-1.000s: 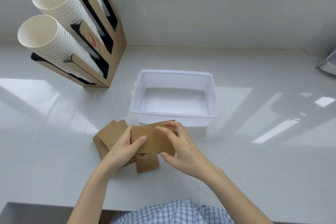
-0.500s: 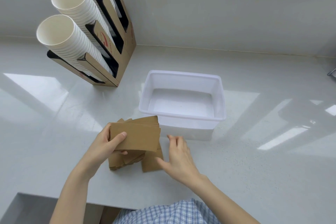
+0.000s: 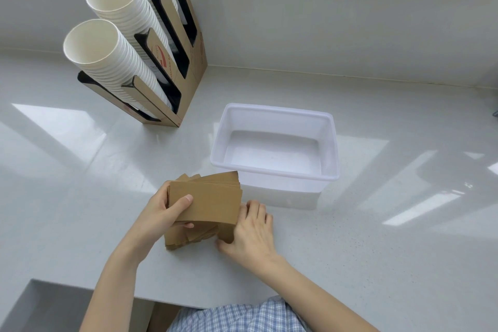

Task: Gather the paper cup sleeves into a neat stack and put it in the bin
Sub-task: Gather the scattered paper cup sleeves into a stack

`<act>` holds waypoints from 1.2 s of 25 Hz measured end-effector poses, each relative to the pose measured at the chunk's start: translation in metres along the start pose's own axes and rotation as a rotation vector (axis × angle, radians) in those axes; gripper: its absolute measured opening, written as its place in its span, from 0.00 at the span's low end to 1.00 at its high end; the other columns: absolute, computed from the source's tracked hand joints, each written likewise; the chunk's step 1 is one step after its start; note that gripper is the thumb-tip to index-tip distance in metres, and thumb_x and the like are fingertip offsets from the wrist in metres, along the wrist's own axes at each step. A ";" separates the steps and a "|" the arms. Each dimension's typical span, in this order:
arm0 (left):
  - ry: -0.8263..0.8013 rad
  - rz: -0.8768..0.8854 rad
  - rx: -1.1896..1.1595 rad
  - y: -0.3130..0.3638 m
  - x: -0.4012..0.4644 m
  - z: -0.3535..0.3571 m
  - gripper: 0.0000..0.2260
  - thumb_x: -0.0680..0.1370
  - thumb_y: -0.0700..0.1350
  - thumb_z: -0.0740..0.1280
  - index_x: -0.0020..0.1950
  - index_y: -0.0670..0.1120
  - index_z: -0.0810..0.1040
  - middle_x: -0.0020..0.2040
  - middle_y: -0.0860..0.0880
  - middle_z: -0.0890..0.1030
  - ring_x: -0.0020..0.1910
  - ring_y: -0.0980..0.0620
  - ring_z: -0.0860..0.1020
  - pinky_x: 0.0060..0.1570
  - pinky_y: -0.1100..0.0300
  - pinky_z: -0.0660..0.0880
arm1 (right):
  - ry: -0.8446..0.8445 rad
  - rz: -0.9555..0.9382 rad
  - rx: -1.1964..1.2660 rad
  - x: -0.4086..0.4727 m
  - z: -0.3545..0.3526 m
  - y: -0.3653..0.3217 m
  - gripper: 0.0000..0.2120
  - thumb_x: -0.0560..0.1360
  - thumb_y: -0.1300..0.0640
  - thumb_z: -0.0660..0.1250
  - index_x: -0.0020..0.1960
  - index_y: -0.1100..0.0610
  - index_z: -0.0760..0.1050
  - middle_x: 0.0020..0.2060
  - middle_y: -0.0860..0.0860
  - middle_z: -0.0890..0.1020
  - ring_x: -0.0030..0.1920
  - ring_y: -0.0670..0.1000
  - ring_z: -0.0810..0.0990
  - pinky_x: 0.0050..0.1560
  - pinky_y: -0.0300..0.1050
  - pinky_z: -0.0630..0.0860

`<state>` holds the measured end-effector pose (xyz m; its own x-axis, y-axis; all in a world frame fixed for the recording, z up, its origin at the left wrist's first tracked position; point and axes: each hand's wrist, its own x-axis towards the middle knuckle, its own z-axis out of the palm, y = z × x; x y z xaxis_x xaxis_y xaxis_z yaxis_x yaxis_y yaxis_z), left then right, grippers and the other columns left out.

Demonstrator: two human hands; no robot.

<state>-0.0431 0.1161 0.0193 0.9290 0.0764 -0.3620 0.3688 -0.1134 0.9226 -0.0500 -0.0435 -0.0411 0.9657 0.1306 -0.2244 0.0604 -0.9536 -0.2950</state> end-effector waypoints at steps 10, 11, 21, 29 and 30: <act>-0.007 -0.008 0.008 -0.001 0.001 0.002 0.05 0.76 0.42 0.61 0.50 0.50 0.72 0.52 0.50 0.78 0.43 0.52 0.79 0.32 0.66 0.79 | -0.060 -0.046 0.137 -0.002 -0.011 0.031 0.26 0.68 0.52 0.66 0.61 0.61 0.63 0.60 0.57 0.67 0.60 0.57 0.65 0.57 0.50 0.63; -0.009 -0.008 0.012 -0.002 0.001 0.003 0.05 0.76 0.42 0.61 0.50 0.50 0.72 0.53 0.48 0.77 0.44 0.51 0.79 0.32 0.66 0.79 | -0.052 -0.052 0.148 -0.003 -0.015 0.037 0.27 0.68 0.53 0.65 0.63 0.60 0.62 0.61 0.56 0.66 0.61 0.57 0.65 0.58 0.49 0.63; -0.060 -0.015 0.037 -0.001 0.005 0.015 0.07 0.77 0.42 0.61 0.49 0.54 0.72 0.53 0.47 0.77 0.46 0.49 0.78 0.32 0.66 0.79 | 0.086 -0.012 0.361 -0.027 -0.052 0.105 0.29 0.67 0.56 0.66 0.65 0.56 0.61 0.56 0.47 0.63 0.59 0.49 0.67 0.62 0.43 0.65; -0.085 -0.046 0.095 0.002 0.004 0.026 0.07 0.77 0.42 0.61 0.54 0.45 0.71 0.49 0.46 0.78 0.42 0.50 0.79 0.32 0.64 0.79 | 0.042 -0.063 0.501 -0.041 -0.066 0.108 0.28 0.66 0.54 0.65 0.64 0.53 0.60 0.54 0.45 0.61 0.56 0.48 0.68 0.56 0.39 0.67; -0.098 -0.049 0.108 0.003 0.003 0.029 0.06 0.77 0.42 0.61 0.53 0.45 0.71 0.48 0.46 0.78 0.39 0.51 0.79 0.34 0.62 0.80 | 0.043 -0.093 0.497 -0.040 -0.066 0.104 0.28 0.66 0.53 0.64 0.64 0.53 0.60 0.54 0.44 0.61 0.57 0.48 0.68 0.58 0.40 0.67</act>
<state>-0.0386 0.0870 0.0168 0.9063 -0.0118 -0.4226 0.4101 -0.2180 0.8856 -0.0655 -0.1660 -0.0015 0.9722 0.1873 -0.1408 0.0291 -0.6929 -0.7204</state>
